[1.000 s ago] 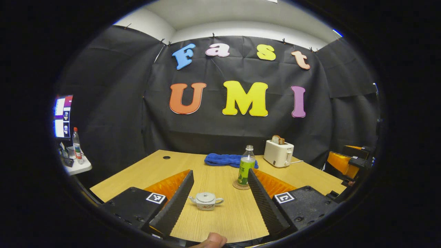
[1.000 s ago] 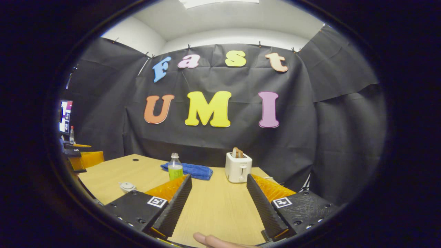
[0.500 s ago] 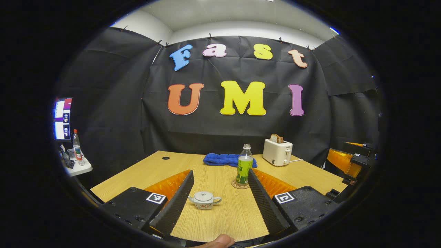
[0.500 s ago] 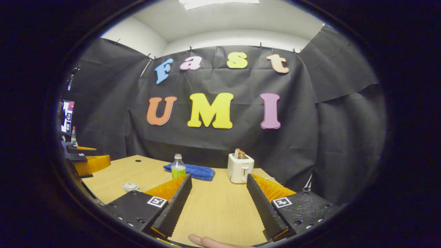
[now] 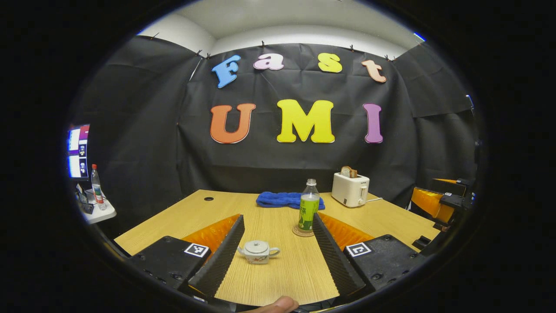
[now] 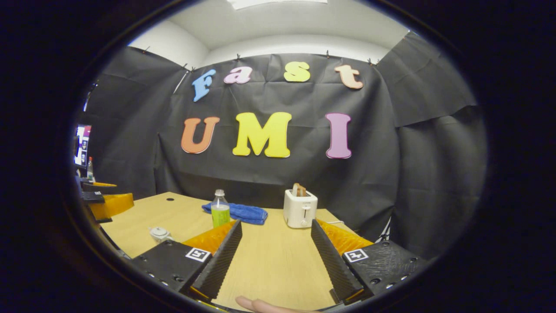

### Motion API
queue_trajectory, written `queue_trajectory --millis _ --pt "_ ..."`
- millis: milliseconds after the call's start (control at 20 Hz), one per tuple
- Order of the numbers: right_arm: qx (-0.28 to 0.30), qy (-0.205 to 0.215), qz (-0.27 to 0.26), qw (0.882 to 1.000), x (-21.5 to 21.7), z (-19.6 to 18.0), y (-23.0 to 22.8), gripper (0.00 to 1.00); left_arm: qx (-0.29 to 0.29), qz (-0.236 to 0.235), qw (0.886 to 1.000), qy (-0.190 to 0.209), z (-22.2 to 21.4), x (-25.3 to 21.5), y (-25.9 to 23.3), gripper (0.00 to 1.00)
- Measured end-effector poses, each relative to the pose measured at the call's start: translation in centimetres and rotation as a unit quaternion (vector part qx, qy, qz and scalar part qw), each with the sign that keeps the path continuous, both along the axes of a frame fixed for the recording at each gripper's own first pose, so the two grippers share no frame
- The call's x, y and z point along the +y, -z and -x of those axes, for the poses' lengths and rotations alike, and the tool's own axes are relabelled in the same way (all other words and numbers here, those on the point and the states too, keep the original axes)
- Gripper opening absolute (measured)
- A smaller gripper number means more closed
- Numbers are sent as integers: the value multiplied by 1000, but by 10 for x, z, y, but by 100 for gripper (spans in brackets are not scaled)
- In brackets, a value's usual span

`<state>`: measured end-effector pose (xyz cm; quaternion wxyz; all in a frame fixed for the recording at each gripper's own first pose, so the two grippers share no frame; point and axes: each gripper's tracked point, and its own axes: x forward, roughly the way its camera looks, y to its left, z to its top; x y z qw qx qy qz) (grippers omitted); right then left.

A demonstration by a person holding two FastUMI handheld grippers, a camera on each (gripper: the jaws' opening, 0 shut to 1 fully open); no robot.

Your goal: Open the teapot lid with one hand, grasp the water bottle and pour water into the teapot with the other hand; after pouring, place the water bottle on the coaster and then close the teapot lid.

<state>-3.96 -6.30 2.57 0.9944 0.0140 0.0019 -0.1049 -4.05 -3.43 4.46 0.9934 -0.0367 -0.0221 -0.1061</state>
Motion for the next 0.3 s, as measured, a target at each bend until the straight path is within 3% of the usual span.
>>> queue_trajectory --millis 300 --pt "8 -7 2 1000 2 -7 8 97 1 -5 1000 3 -4 -4 4 98"
